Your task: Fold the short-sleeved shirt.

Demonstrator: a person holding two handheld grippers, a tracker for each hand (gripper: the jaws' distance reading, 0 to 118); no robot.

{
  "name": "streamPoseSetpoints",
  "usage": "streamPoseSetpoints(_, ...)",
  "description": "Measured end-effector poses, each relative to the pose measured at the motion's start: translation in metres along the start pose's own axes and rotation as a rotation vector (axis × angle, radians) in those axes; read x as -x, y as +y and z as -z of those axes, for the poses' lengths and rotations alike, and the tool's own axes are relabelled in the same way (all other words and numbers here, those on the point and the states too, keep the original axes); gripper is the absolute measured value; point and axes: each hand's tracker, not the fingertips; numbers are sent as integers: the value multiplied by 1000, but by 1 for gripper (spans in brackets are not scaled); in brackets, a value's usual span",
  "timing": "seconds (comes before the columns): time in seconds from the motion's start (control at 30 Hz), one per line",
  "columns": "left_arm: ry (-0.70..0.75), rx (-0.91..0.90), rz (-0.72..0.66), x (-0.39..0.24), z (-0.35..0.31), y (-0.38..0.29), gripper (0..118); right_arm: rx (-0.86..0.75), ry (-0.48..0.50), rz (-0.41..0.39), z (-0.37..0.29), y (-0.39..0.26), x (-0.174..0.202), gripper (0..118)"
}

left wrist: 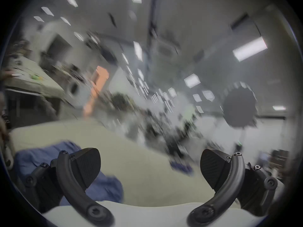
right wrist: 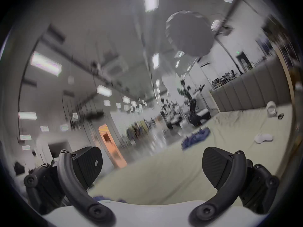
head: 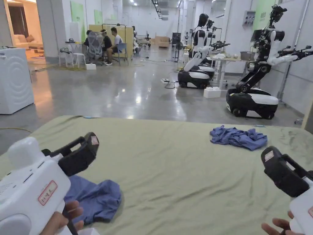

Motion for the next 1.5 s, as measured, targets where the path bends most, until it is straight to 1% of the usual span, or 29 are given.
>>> streamPoseSetpoints(0.03, 77, -101, 84, -6, -7, 7, 118, -26, 35, -75, -2, 4, 2, 118)
streamPoseSetpoints(0.07, 97, -158, 177, -9, -10, 15, 118, -28, 22, -173, -3, 8, 8, 118)
streamPoseSetpoints(0.1, 56, -153, 255, -15, -7, 15, 118, -17, 23, -278, 1, 12, 13, 118)
streamPoseSetpoints(0.13, 40, -128, 321, -18, -5, 22, 118, 31, 37, -376, 5, 9, 20, 118)
streamPoseSetpoints(0.17, 57, -72, 405, -22, -2, 26, 118, 48, 52, -452, 8, 9, 24, 118)
streamPoseSetpoints(0.2, 74, -36, 463, -25, 0, 28, 118, 51, 49, -516, 10, 7, 27, 118)
streamPoseSetpoints(0.23, 81, -13, 502, -27, 3, 26, 118, 52, 24, -570, 10, 4, 31, 118)
streamPoseSetpoints(0.27, 75, 13, 533, -27, 4, 23, 118, 47, -8, -605, 11, -2, 33, 118)
streamPoseSetpoints(0.3, 65, 31, 548, -27, 4, 18, 118, 50, -24, -621, 12, -6, 34, 118)
streamPoseSetpoints(0.33, 61, 55, 566, -27, 4, 15, 118, 57, -5, -596, 11, -8, 33, 118)
streamPoseSetpoints(0.4, 75, 54, 536, -24, 0, 7, 118, 98, 6, -567, 14, -9, 30, 118)
streamPoseSetpoints(0.47, 99, 51, 473, -23, 0, 4, 118, 140, -31, -542, 19, -9, 29, 118)
streamPoseSetpoints(0.57, 101, 62, 484, -20, 2, 8, 118, 148, 17, -468, 20, -5, 21, 118)
streamPoseSetpoints(0.6, 93, 51, 499, -21, 2, 9, 118, 148, 49, -480, 19, -4, 20, 118)
streamPoseSetpoints(0.67, 83, 42, 517, -21, 2, 13, 118, 141, 36, -522, 18, -5, 22, 118)
streamPoseSetpoints(0.7, 77, 39, 515, -22, 2, 13, 118, 134, 28, -527, 18, -6, 23, 118)
streamPoseSetpoints(0.93, 79, 43, 554, -19, 6, 10, 118, 148, 26, -543, 21, -15, 24, 118)
streamPoseSetpoints(1.2, 69, 50, 577, -17, 4, 8, 118, 163, 30, -526, 22, -14, 20, 118)
streamPoseSetpoints(1.5, 70, 60, 567, -18, 6, 8, 118, 150, 13, -579, 20, -11, 25, 118)
